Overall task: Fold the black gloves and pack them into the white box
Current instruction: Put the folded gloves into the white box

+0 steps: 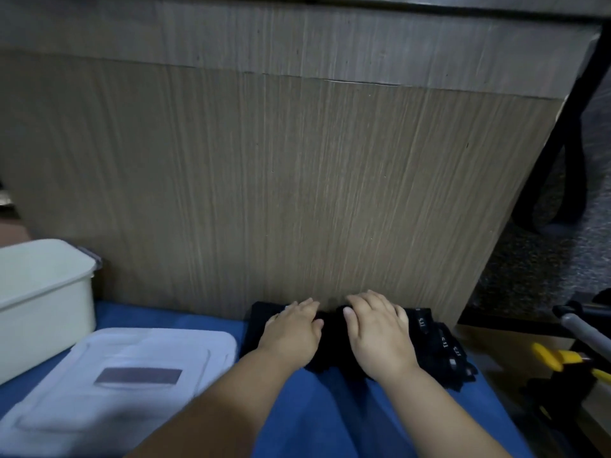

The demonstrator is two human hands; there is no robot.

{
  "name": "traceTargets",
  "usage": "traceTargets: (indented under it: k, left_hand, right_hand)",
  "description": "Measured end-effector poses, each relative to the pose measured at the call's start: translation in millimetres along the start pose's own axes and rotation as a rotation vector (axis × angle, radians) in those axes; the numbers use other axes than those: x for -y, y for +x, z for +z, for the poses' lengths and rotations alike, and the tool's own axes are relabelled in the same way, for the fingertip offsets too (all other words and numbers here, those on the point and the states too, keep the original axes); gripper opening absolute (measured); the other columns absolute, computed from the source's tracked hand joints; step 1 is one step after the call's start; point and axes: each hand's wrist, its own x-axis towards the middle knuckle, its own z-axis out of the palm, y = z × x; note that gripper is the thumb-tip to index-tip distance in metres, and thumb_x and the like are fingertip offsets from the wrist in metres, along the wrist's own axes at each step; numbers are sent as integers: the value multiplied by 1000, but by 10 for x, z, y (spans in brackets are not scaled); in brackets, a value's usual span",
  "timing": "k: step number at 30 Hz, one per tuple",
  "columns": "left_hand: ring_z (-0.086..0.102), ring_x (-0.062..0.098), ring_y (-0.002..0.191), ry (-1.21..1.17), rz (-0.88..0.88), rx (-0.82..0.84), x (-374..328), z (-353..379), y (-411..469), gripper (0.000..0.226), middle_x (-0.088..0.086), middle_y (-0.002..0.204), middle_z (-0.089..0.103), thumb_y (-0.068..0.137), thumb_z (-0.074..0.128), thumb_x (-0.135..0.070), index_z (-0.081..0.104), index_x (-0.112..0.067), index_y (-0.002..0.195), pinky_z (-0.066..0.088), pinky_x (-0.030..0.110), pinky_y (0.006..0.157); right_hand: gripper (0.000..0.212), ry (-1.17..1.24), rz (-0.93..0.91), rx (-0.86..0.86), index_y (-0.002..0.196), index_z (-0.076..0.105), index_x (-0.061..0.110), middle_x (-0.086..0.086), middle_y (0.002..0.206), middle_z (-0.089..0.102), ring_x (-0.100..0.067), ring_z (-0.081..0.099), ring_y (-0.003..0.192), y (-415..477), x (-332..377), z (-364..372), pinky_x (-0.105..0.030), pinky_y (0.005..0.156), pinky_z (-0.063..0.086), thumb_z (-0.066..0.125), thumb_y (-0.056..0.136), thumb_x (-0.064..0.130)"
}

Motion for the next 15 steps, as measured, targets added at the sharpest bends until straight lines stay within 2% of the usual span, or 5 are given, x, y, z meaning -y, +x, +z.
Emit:
traceTargets:
  k: [3,6,10,15]
  left_hand:
    - [44,20,128,-21,-99,-157,317,-153,-286,41,-2,139,50,99,38,-38,44,-27,138,40,38,101]
    - [45,24,126,-43,-247,-227,691,-365,-642,41,2,135,54,99,40,-40,46,-25,137,40,37,100]
    - [41,24,130,-111,-438,-321,1271,-704,-1172,44,0,139,51,98,40,-43,46,-25,137,36,41,104]
    - [53,30,111,-248,-604,-674,1948,-1209,-1783,33,7,115,64,93,52,-37,62,-15,116,43,40,95]
  right_hand:
    - [57,76,-36,34,133,49,30,11,133,50,-11,35,131,-35,346,-42,-33,107,21,11,96,51]
    - [37,194,-67,88,130,51,28,7,129,54,-16,41,125,-46,782,-28,-36,103,29,30,102,39]
    - [33,349,-129,198,127,55,25,1,126,60,-23,50,120,-37,1479,110,-38,99,39,38,99,34]
    - [36,605,-161,393,132,52,21,-1,132,58,-21,51,122,-47,2424,203,-33,100,40,42,99,31]
